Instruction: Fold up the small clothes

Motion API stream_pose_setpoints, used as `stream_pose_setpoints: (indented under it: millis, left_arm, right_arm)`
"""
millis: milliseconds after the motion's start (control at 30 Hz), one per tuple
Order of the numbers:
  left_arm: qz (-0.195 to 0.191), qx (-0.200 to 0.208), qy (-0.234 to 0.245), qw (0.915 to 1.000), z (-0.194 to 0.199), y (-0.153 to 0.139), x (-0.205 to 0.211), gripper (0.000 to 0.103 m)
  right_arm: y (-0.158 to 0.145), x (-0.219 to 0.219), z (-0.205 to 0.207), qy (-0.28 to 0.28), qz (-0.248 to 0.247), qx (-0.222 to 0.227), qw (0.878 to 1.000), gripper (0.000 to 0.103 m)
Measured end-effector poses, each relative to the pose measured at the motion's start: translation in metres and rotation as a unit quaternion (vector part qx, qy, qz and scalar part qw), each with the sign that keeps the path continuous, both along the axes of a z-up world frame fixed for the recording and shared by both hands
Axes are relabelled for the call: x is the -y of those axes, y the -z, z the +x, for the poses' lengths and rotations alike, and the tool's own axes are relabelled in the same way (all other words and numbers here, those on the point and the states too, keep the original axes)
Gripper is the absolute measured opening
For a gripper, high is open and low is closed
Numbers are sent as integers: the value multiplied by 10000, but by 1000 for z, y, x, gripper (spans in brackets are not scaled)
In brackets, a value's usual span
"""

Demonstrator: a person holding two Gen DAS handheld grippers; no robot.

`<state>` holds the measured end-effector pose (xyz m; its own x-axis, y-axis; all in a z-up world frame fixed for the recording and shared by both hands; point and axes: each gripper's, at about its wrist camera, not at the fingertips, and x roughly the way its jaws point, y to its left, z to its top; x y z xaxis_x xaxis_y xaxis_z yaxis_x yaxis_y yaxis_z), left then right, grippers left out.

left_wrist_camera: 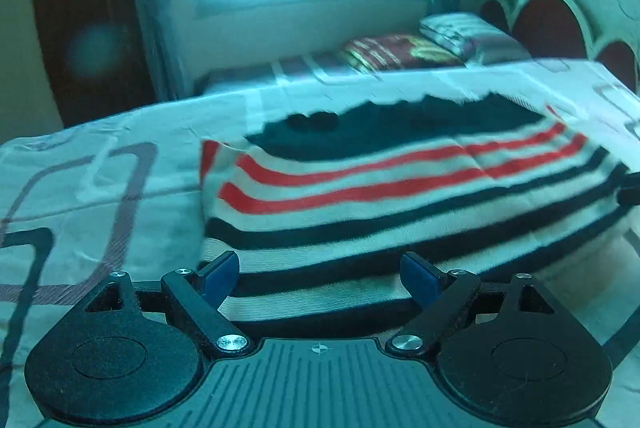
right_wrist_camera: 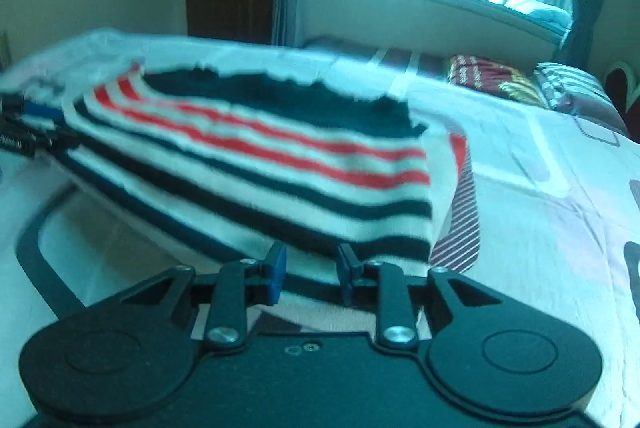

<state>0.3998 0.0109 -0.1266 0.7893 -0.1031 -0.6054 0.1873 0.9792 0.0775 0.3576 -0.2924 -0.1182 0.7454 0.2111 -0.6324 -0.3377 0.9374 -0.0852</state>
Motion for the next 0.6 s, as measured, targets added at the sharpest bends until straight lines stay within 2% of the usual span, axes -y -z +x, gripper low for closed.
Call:
stream_pose_setpoints:
  millis: [67, 100, 133, 167, 233, 300, 333, 400, 433, 600]
  left_arm:
    - [-64, -260, -108, 9996, 3, 11, -7, 88]
    - [-128, -401, -102, 9991, 4, 18, -10, 88]
    - [-178, -318, -66, 9993, 2, 22, -13, 88]
    - [-162, -328, -64, 9993, 3, 21, -12, 88]
    - [-171, -233, -114, 9995, 0, 12, -10, 87]
    - [-213, -62, -83, 9997, -6, 3, -9, 88]
    - [-169, -92, -76, 9998, -6, 4, -9, 88]
    - [-90, -438, -85, 9990, 1, 18, -10, 88]
    - [-125, -395, -67, 9991, 1, 22, -11, 88]
    - [-68, -435, -119, 9990, 3, 22, -7, 88]
  right_arm:
    - [2, 7, -4, 156, -51, -4, 9999, 26]
    - [8, 9, -5, 224, -63, -170, 9996, 25]
    - [16, 13, -4, 291, -72, -330, 9990, 24]
    - [19, 15, -6, 296, 19, -247, 9993, 24]
    - [14, 12, -6, 339, 24, -284, 9990, 24]
    - [4, 11, -10, 356, 110, -119, 9992, 25]
    - [2, 14, -15, 396, 166, -63, 9991, 26]
    - [10, 17, -11, 489, 155, -236, 9984, 26]
    - [17, 18, -7, 497, 115, -376, 9980, 26]
    - [20, 16, -6, 508, 135, -288, 9982, 27]
